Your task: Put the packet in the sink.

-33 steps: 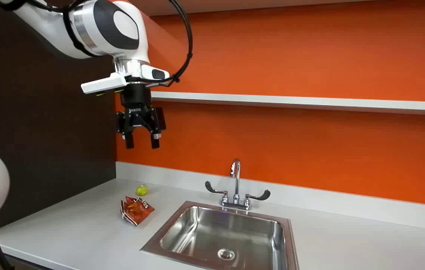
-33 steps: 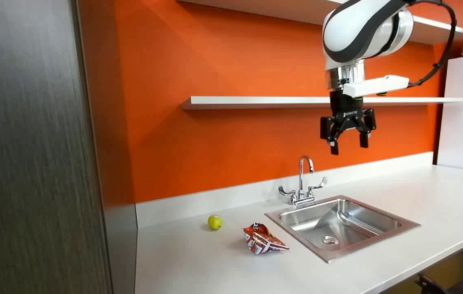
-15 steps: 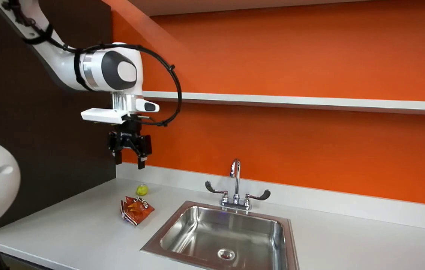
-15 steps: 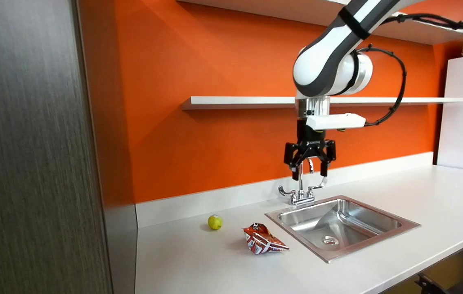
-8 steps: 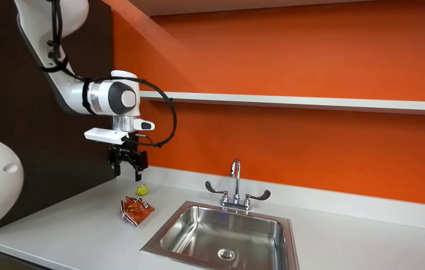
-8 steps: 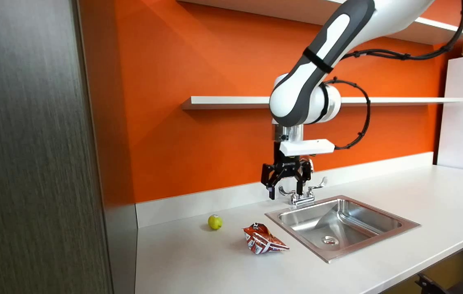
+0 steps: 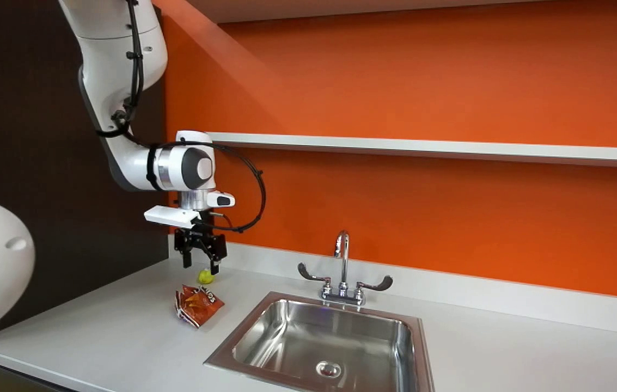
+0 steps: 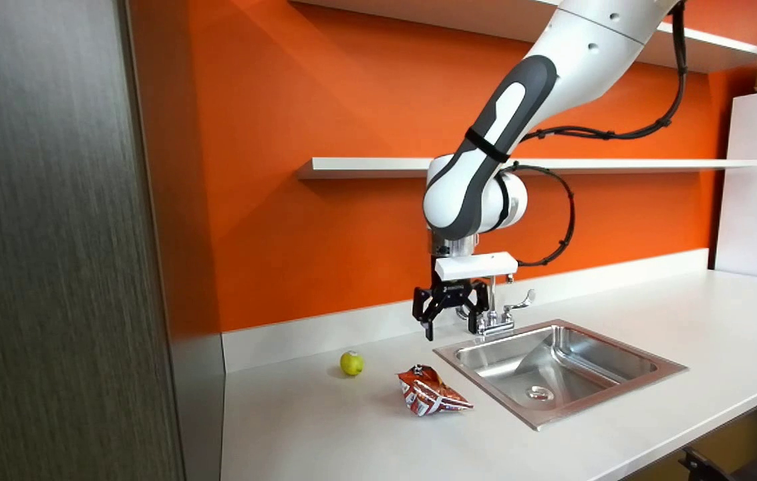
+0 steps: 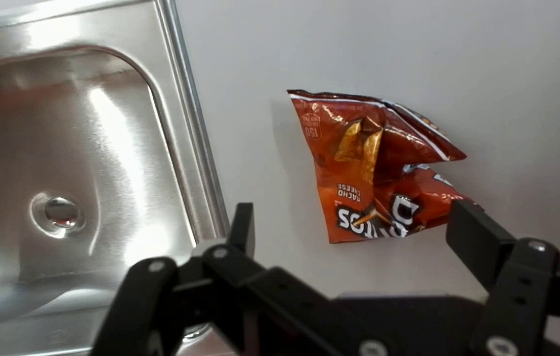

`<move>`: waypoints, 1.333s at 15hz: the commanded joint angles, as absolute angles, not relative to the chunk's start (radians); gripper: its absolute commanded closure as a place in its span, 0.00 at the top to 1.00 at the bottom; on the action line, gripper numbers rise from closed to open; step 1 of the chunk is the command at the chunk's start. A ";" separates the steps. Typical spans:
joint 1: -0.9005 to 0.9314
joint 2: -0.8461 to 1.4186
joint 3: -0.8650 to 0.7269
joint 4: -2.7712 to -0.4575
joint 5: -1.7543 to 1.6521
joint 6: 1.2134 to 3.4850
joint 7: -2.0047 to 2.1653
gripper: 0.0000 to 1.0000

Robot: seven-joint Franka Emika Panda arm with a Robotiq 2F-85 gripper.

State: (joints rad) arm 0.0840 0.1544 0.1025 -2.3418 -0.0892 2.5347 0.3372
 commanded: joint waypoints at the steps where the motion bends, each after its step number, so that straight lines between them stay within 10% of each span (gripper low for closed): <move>1: 0.113 0.248 0.067 -2.272 -0.105 2.550 0.389 1.00; 20: 0.194 0.424 0.007 -2.184 -0.071 2.556 0.419 1.00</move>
